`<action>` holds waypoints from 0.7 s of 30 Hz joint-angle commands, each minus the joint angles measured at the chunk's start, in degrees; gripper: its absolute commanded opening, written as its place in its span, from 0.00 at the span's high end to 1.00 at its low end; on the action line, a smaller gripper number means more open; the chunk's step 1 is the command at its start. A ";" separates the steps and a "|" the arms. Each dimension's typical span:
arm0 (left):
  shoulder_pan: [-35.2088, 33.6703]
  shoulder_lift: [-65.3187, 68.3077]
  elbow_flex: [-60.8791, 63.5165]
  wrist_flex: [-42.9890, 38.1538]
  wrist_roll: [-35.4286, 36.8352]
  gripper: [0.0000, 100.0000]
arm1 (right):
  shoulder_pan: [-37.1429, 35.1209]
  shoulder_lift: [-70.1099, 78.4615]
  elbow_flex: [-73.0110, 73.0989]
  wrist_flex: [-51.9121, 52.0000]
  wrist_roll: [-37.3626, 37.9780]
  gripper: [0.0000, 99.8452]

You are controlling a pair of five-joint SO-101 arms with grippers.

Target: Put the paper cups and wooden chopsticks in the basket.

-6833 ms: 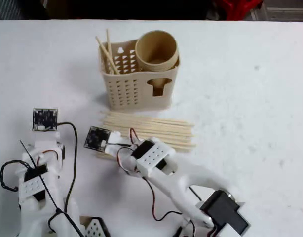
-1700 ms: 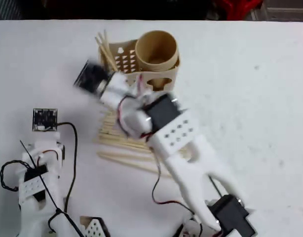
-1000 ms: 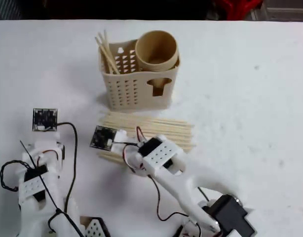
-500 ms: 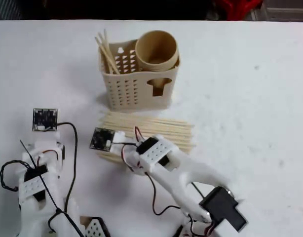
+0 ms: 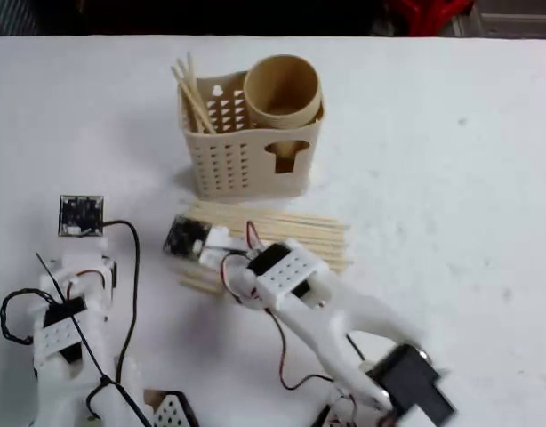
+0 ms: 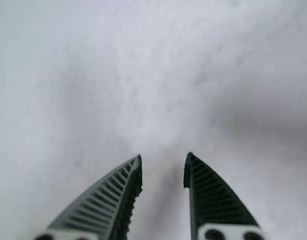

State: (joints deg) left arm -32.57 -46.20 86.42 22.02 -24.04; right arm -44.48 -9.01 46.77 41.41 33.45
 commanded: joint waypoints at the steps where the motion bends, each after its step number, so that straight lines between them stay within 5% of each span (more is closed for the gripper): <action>1: -0.13 -1.36 -0.35 -0.62 -0.35 0.85 | 2.95 -12.26 -1.14 1.98 -4.22 0.98; 12: -0.13 -1.36 -0.35 -0.62 -0.35 0.85 | 7.16 -31.34 -26.37 5.14 -7.21 0.98; 21: -0.13 -1.36 -0.35 -0.62 -0.35 0.85 | 7.25 -15.43 -44.40 -17.89 -7.21 0.98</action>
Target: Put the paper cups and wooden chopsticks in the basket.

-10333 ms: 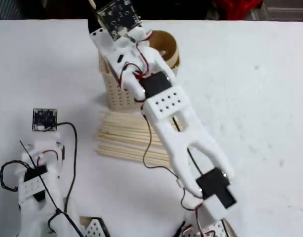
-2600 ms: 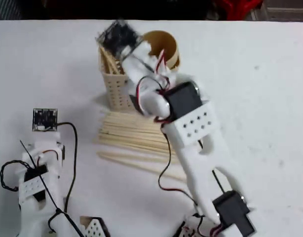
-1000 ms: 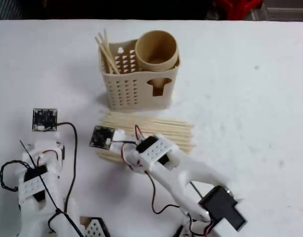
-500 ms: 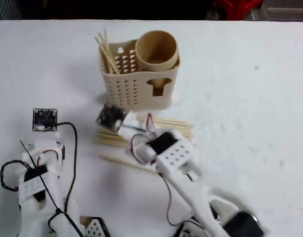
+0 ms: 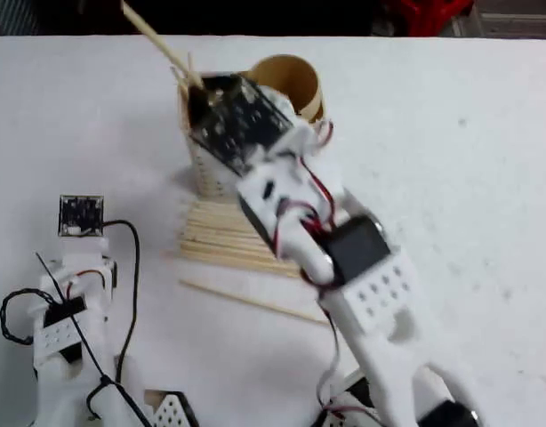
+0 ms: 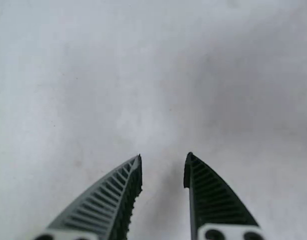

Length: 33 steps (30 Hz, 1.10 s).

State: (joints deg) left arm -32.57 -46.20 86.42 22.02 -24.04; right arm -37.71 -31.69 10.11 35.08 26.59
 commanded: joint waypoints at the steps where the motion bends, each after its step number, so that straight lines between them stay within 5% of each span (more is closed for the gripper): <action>1: -0.13 -1.36 -0.35 -0.62 -0.35 0.85 | 0.57 9.98 -9.32 -14.02 -0.35 0.98; 9: -0.13 -1.36 -0.35 -0.62 -0.35 0.85 | 0.66 28.35 -24.53 -17.54 -0.70 0.98; 15: -0.13 -1.36 -0.35 -0.62 -0.35 0.85 | 0.66 34.15 -24.35 -15.69 -8.53 0.98; 33: -0.13 -1.36 -0.35 -0.62 -0.35 0.85 | 4.26 25.63 -8.35 -19.38 -16.88 0.91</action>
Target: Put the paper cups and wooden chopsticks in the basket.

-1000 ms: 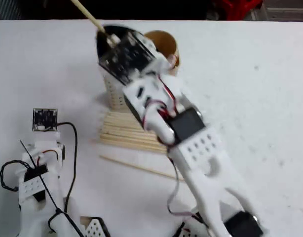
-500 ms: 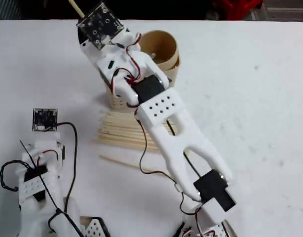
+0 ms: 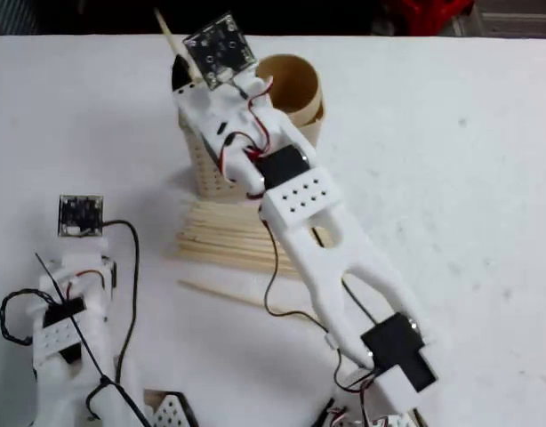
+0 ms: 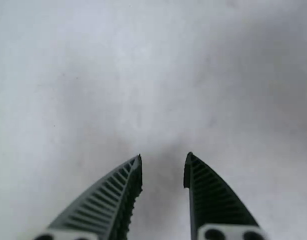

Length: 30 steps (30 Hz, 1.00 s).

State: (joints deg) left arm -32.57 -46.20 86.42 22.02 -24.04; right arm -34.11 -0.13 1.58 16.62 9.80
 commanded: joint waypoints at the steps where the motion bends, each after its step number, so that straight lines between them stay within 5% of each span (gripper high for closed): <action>1: -0.13 -1.36 -0.35 -0.62 -0.35 0.85 | 0.75 -7.08 0.44 0.04 -0.09 0.91; 14: -0.13 -1.36 -0.35 -0.62 -0.35 0.85 | 0.66 -29.14 19.34 30.11 -0.09 0.92; 21: -0.13 -1.36 -0.35 -0.62 -0.35 0.85 | 0.31 -35.47 31.47 34.33 5.45 0.92; 30: -0.13 -1.36 -0.35 -0.62 -0.35 0.85 | -3.91 -24.92 40.18 34.15 13.19 0.90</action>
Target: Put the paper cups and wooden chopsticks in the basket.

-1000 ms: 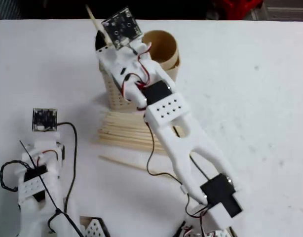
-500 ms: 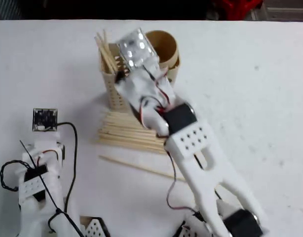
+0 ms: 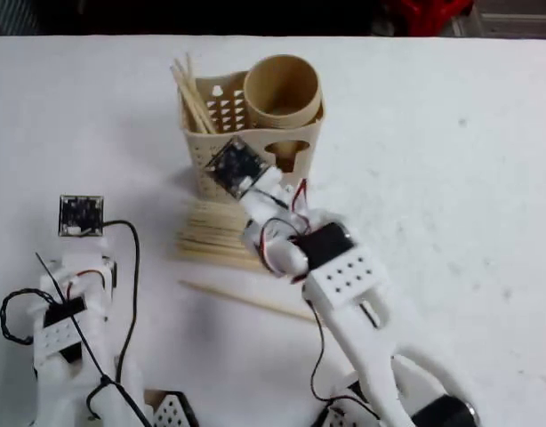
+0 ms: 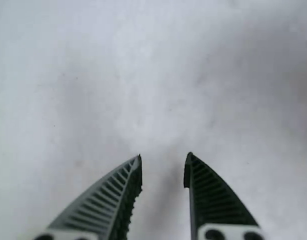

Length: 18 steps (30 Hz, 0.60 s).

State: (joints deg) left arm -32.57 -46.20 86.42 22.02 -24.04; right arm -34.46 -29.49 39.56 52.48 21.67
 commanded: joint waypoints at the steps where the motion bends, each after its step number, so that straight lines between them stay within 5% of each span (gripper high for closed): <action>1: -0.13 -1.36 -0.35 -0.62 -0.35 0.85 | -4.70 6.37 2.99 -2.68 0.88 0.88; 6: -0.13 -1.36 -0.35 -0.62 -0.26 0.85 | -7.34 14.90 4.40 -6.55 3.78 0.81; 18: -0.13 -1.36 -0.35 -0.62 -0.35 0.85 | -13.41 12.79 12.04 -7.34 5.45 0.87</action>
State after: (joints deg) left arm -32.57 -46.20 86.42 22.02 -24.04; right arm -44.75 -12.62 50.20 45.98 26.95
